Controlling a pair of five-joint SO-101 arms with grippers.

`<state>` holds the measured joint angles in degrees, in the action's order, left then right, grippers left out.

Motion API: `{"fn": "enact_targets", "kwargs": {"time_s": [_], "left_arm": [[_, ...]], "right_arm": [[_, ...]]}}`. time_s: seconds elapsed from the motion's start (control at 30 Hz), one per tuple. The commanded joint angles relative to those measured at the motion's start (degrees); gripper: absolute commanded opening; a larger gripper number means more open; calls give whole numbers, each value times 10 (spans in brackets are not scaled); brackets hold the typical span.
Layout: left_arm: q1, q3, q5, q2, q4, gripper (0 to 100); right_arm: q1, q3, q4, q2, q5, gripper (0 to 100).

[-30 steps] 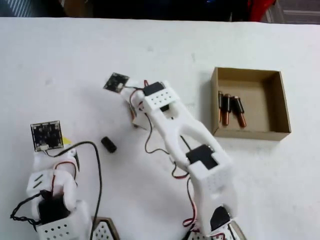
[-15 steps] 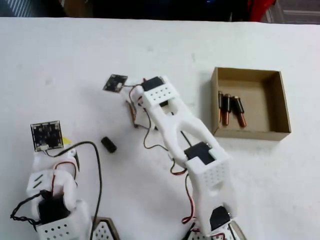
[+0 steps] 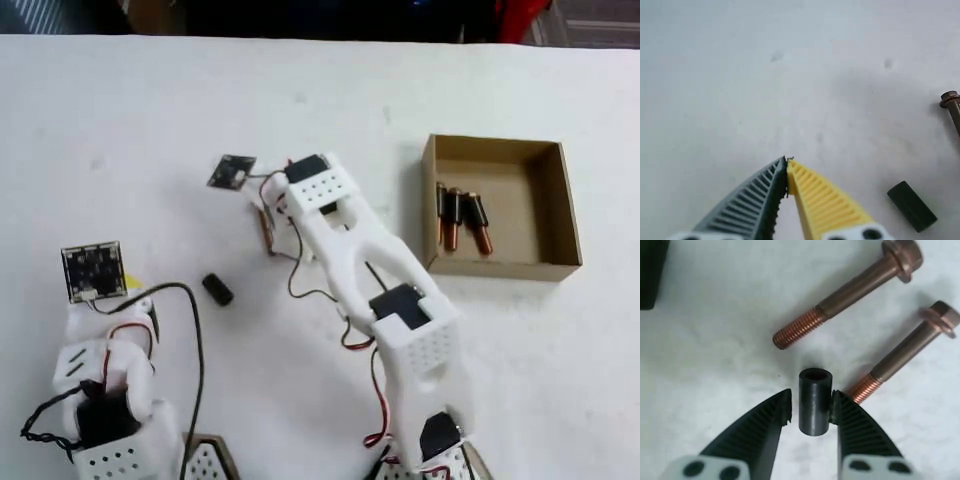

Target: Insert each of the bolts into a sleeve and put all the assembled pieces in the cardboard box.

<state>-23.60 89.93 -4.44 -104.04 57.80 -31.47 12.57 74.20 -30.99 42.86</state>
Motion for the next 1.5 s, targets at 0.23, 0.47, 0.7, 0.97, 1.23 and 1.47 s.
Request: {"fn": "enact_targets", "kwargs": {"time_s": [0.23,0.47,0.7,0.97,1.23,1.47], "left_arm": [[-1,-4,-7,-6,-11,23],[-1,-4,-7,-6,-11,23],[-1,-4,-7,-6,-12,23],[-1,-4,-7,-6,-13,23],[-1,-4,-7,-6,-13,23],[0,9,-7,-6,-25,24]], "right_arm": [[6,6,0,-40,8,115],[2,6,-7,-44,8,18],[3,4,4,-10,4,16],[2,4,54,93,-48,16],[0,3,121,240,-73,16],[0,2,194,425,-74,16]]}}
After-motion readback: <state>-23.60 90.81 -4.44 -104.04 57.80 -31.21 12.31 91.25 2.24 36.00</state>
